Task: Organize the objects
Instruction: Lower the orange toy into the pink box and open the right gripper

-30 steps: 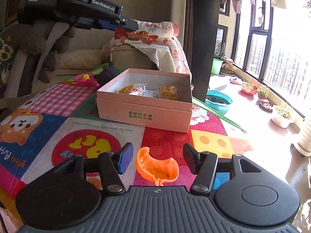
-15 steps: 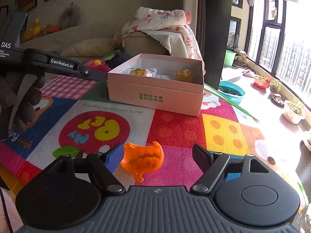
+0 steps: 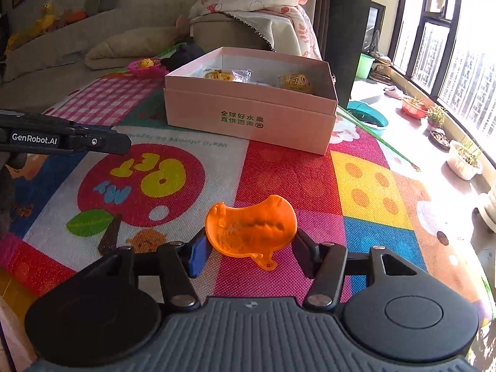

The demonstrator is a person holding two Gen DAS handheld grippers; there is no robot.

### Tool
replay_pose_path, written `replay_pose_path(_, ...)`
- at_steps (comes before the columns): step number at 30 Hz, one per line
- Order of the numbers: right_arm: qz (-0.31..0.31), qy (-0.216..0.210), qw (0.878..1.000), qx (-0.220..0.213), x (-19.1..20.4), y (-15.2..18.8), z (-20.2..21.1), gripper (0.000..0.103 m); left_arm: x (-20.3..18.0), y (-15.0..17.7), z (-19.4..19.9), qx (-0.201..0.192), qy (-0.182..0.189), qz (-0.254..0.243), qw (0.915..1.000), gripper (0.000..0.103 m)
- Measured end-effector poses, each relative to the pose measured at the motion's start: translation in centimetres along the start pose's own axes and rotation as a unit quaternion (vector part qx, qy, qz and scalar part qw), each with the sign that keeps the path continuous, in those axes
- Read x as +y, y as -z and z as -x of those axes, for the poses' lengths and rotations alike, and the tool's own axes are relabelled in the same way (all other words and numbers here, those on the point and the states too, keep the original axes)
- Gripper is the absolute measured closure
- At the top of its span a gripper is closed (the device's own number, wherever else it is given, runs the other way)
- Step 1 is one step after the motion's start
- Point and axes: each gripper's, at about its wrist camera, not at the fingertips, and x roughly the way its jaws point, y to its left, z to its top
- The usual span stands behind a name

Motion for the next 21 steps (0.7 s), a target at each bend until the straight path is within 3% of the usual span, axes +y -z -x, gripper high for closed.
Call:
replay_pose_path(6, 0.008, -0.012, 1.0, -0.027, 0.1, -3.6, 0.9, 0.047, 0.7, 0.3, 0.2, -0.001, -0.003, 0.01, 0.9999, 0.072)
replay_pose_path(10, 0.018, 0.006, 0.995, -0.099, -0.4, -9.9, 1.3, 0.047, 1.2, 0.4, 0.1, 0.0, -0.008, 0.019, 0.9998, 0.072)
replay_pose_path(14, -0.002, 0.019, 0.988, -0.151, -0.8, -17.4, -0.8, 0.047, 1.9, 0.7, -0.1, 0.006, -0.016, 0.028, 0.9995, 0.072)
replay_pose_path(17, -0.027, 0.034, 0.986, -0.16, -1.2, -21.5, -3.1, 0.025, 2.6, 0.7, 0.1, 0.007, -0.03, 0.032, 0.999, 0.072)
replay_pose_path(21, -0.032, 0.013, 0.987, -0.159, -0.6, -22.0, -4.7, 0.021, 4.4, 0.6, 0.5, 0.007, -0.045, 0.047, 0.9979, 0.073)
